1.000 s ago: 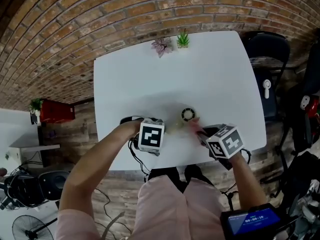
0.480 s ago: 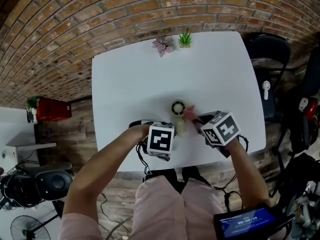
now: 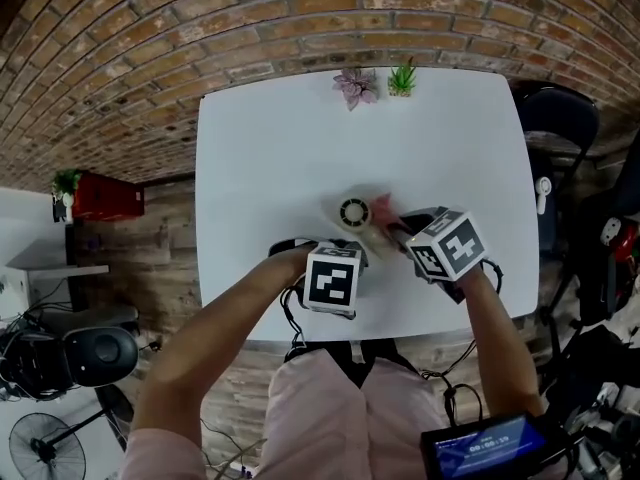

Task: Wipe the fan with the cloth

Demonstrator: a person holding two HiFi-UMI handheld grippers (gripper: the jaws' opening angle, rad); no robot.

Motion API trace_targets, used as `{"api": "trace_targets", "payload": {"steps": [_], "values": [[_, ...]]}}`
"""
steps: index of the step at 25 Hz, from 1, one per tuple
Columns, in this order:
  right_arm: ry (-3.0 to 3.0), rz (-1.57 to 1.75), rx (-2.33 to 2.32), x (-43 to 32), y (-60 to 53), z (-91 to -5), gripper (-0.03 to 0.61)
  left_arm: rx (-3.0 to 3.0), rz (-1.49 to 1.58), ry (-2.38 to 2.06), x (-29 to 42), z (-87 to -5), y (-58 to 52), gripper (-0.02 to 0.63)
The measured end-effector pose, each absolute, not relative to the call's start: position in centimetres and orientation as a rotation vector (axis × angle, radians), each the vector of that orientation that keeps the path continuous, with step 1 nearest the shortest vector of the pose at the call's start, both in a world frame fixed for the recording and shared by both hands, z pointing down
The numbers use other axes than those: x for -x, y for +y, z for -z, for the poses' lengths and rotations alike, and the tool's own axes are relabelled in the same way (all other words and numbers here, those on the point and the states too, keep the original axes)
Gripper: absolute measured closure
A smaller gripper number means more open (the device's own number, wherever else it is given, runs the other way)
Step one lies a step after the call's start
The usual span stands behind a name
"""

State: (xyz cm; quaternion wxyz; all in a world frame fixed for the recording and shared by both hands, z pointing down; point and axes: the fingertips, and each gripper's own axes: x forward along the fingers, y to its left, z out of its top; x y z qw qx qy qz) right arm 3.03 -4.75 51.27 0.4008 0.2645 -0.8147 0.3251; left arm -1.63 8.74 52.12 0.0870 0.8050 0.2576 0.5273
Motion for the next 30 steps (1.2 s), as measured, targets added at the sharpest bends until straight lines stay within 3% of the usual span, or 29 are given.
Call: {"api": "trace_targets", "payload": {"steps": [7, 16, 18, 21, 30], "values": [[-2.031, -0.803, -0.642, -4.7, -3.5, -51.7, 0.54, -2.651, -1.465, 0.426, 1.3, -47.0, 1.7, 0.198], [-1.946, -0.723, -0.587, -6.3, -2.0, -52.1, 0.528, -2.805, -1.886, 0.346, 1.7, -50.2, -5.1, 0.196], [-1.947, -0.73, -0.57, -6.4, -1.7, -52.3, 0.504, -2.797, -1.868, 0.371, 1.4, -50.7, -5.1, 0.196], [-1.964, -0.742, -0.533, -6.5, -1.1, -52.1, 0.383, -2.788, -1.847, 0.376, 1.0, -51.4, -5.1, 0.198], [-2.074, -0.733, -0.545, -5.5, -2.6, -51.6, 0.348, -2.759, -1.894, 0.416, 0.7, -53.1, -5.0, 0.199]]}}
